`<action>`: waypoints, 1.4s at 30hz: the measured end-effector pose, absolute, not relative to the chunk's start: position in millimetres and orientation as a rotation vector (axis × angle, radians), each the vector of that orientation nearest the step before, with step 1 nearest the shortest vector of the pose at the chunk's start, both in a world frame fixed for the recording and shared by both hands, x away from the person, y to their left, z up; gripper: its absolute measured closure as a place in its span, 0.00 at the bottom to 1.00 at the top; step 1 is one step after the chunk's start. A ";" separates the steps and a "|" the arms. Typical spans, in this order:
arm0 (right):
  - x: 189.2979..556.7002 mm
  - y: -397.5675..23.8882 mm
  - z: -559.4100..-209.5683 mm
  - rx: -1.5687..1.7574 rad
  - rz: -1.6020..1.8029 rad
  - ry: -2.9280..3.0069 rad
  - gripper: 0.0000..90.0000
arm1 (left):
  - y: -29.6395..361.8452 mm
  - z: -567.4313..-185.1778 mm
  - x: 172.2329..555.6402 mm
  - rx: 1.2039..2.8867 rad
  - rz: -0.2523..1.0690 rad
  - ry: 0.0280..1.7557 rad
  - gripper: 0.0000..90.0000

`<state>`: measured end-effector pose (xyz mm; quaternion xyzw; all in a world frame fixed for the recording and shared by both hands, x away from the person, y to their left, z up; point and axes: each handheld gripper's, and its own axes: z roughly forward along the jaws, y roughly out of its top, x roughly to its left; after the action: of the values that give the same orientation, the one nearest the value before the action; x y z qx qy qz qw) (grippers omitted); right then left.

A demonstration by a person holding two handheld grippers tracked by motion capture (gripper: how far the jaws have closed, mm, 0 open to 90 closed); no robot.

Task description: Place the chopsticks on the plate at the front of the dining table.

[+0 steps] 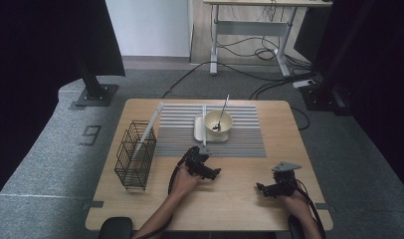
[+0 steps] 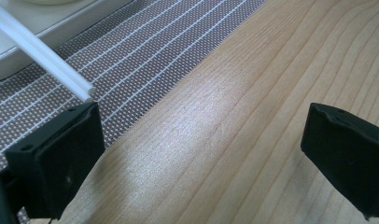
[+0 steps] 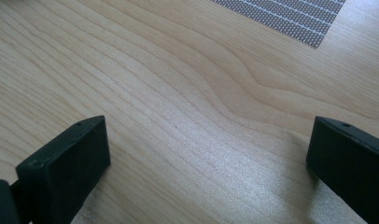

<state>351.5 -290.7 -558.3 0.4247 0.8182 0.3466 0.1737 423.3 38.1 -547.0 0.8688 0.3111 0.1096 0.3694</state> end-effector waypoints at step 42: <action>351.5 -290.6 -558.2 1.203 0.983 2.320 0.00 | 52.4 -527.9 409.7 2.218 0.296 0.770 0.00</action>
<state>351.5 -290.6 -558.2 0.4243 0.8183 0.3465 0.1738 409.7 52.4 -527.9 0.8677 0.3014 0.1159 0.3780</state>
